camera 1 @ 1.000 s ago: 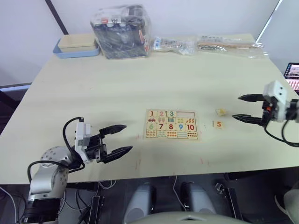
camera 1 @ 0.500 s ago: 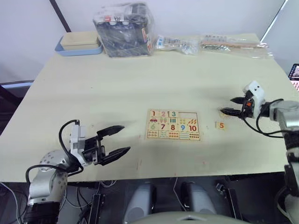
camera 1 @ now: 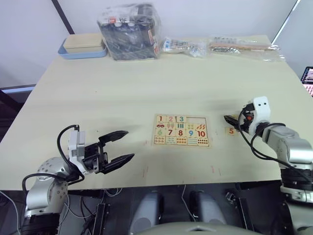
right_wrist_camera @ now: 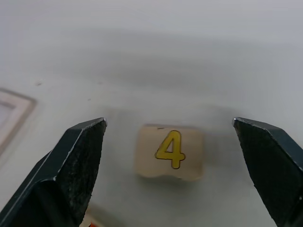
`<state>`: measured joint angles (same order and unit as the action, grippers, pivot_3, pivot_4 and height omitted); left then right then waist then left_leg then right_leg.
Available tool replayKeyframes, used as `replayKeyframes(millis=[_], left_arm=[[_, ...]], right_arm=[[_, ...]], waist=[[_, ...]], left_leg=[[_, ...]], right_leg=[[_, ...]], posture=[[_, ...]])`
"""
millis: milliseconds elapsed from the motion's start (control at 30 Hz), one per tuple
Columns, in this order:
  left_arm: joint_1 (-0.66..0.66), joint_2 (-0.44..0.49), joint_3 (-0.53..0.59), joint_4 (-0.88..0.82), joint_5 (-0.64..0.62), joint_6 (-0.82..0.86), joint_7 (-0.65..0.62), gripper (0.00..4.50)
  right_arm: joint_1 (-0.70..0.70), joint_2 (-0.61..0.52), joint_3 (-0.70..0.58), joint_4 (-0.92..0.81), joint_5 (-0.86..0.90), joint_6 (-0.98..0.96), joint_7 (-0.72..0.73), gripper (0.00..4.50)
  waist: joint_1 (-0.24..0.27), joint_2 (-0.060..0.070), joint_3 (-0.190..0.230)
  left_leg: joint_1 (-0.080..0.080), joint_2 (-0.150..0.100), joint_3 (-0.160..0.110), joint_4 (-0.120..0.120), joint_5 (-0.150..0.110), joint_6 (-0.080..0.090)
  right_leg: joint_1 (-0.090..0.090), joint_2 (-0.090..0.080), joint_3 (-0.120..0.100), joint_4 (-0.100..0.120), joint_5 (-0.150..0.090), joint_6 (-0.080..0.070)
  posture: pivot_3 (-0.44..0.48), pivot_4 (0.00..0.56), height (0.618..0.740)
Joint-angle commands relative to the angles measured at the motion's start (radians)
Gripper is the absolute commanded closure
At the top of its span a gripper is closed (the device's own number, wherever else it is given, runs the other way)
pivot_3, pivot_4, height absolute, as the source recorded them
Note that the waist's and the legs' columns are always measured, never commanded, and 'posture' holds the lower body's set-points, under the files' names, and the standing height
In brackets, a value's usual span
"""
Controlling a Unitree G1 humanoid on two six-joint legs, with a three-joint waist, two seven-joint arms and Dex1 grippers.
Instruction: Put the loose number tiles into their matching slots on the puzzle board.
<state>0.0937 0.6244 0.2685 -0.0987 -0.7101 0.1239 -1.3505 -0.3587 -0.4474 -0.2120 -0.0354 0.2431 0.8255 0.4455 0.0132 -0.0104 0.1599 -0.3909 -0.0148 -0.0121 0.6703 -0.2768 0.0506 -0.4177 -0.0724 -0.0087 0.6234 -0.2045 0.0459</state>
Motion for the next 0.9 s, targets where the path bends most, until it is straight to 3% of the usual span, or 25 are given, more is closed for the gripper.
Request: replayKeyframes(millis=[33, 333, 700, 733, 833, 900], left_arm=[[0.001, 0.014, 0.024, -0.034, -0.018, 0.0, -0.005, 0.0], [0.001, 0.012, 0.042, -0.041, -0.038, 0.0, -0.008, 0.0], [-0.006, 0.009, 0.032, -0.058, -0.042, 0.015, 0.007, 0.0], [-0.008, 0.009, 0.031, -0.06, -0.041, 0.017, 0.009, 0.0], [-0.009, 0.009, 0.031, -0.067, -0.041, 0.024, 0.013, 0.0], [-0.008, 0.009, 0.032, -0.072, -0.042, 0.029, 0.015, 0.0]], right_arm=[[0.011, 0.021, -0.031, -0.059, -0.005, 0.006, -0.08, 0.04], [0.091, 0.143, -0.011, -0.155, -0.02, 0.018, -0.251, 0.04], [0.124, 0.209, 0.021, -0.179, -0.047, -0.035, -0.319, 0.04], [0.123, 0.211, 0.021, -0.174, -0.048, -0.04, -0.321, 0.56], [0.126, 0.207, 0.026, -0.17, -0.045, -0.048, -0.311, 1.41], [0.129, 0.206, 0.025, -0.175, -0.044, -0.052, -0.309, 2.4]], waist=[[-0.001, 0.0, 0.0], [-0.001, -0.001, 0.0], [-0.007, -0.001, -0.001], [-0.009, -0.001, -0.001], [-0.015, -0.001, -0.001], [-0.021, -0.001, -0.001]], left_leg=[[0.0, 0.0, 0.0, 0.0, 0.0, 0.0], [0.002, 0.001, 0.001, 0.0, 0.0, 0.0], [0.007, 0.001, 0.002, 0.0, 0.0, 0.0], [0.007, 0.001, 0.002, 0.0, 0.0, 0.0], [0.007, 0.001, 0.003, 0.0, 0.0, 0.0], [0.007, 0.001, 0.003, 0.0, 0.0, 0.0]], right_leg=[[0.0, 0.0, 0.0, 0.0, 0.0, 0.0], [0.001, 0.003, 0.0, 0.001, 0.0, 0.0], [0.004, 0.004, 0.002, 0.001, 0.0, 0.0], [0.004, 0.004, 0.002, 0.002, 0.0, 0.0], [0.004, 0.004, 0.002, 0.002, 0.0, 0.0], [0.004, 0.004, 0.003, 0.002, 0.0, 0.0]], posture=[[0.0, 0.15, 0.74], [0.0, 0.15, 0.74], [0.0, 0.15, 0.74], [0.0, 0.15, 0.74], [0.0, 0.15, 0.74], [0.0, 0.15, 0.74]])
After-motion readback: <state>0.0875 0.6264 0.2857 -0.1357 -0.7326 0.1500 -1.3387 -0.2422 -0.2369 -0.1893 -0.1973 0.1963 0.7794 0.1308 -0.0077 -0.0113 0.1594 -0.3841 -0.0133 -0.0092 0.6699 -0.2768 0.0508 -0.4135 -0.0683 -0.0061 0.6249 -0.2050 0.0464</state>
